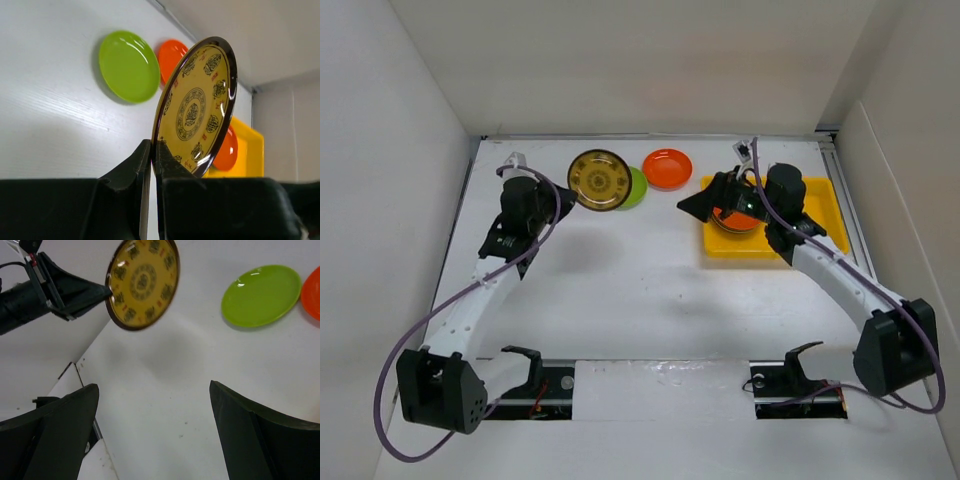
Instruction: Place the plates into the plastic bin on the countertop
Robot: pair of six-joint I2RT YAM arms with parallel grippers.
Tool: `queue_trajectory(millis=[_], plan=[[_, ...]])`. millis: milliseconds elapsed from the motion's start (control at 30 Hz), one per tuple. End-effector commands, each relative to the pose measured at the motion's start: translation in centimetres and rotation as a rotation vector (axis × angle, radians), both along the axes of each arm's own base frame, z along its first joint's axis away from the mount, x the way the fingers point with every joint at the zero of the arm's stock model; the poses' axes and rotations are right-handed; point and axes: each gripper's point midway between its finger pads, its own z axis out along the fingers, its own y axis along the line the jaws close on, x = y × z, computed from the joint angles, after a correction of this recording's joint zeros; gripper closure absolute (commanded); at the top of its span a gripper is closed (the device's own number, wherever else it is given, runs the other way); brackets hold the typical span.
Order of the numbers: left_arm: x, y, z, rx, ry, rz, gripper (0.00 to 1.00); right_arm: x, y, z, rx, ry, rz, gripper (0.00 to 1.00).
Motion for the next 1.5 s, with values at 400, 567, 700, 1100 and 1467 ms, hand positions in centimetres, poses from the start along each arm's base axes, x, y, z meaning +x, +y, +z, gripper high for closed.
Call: queue_trajectory(millis=[400, 567, 700, 1100, 1467], plan=[[-5.2, -10.1, 5.0, -0.041, -0.164, -0.492, 1.00, 5.1, 5.3, 0.8, 0.020, -0.043, -0.028, 0.06], [-5.2, -10.7, 4.3, -0.066, -0.152, -0.521, 1.00, 4.6, 6.2, 0.3, 0.044, -0.021, 0.013, 0.91], [-3.9, -9.4, 2.9, -0.058, -0.094, -0.403, 0.10, 6.1, 4.0, -0.2, 0.055, 0.013, -0.126, 1.00], [-1.1, -6.8, -4.6, 0.019, 0.079, -0.194, 0.00, 11.7, -19.0, -12.1, -0.020, 0.372, -0.824, 1.00], [0.8, -7.7, -9.5, 0.053, 0.153, -0.212, 0.00, 13.0, -21.2, -13.9, -0.036, 0.404, -0.805, 0.32]])
